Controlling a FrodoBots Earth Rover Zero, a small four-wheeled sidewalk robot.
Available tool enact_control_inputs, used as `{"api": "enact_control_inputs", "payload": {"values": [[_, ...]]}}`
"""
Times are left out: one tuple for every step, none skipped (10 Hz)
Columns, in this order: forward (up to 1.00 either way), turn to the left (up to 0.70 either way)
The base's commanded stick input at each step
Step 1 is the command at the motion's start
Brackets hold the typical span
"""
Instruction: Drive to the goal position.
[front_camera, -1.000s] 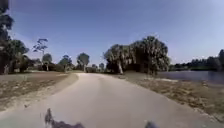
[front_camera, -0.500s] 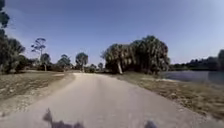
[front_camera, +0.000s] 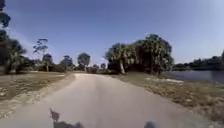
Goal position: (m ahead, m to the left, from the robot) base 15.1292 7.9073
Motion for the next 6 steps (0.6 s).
{"api": "enact_control_inputs", "payload": {"values": [[1.0,0.12],[1.0,0.08],[1.0,0.04],[1.0,0.03],[1.0,0.02],[1.0,0.02]]}}
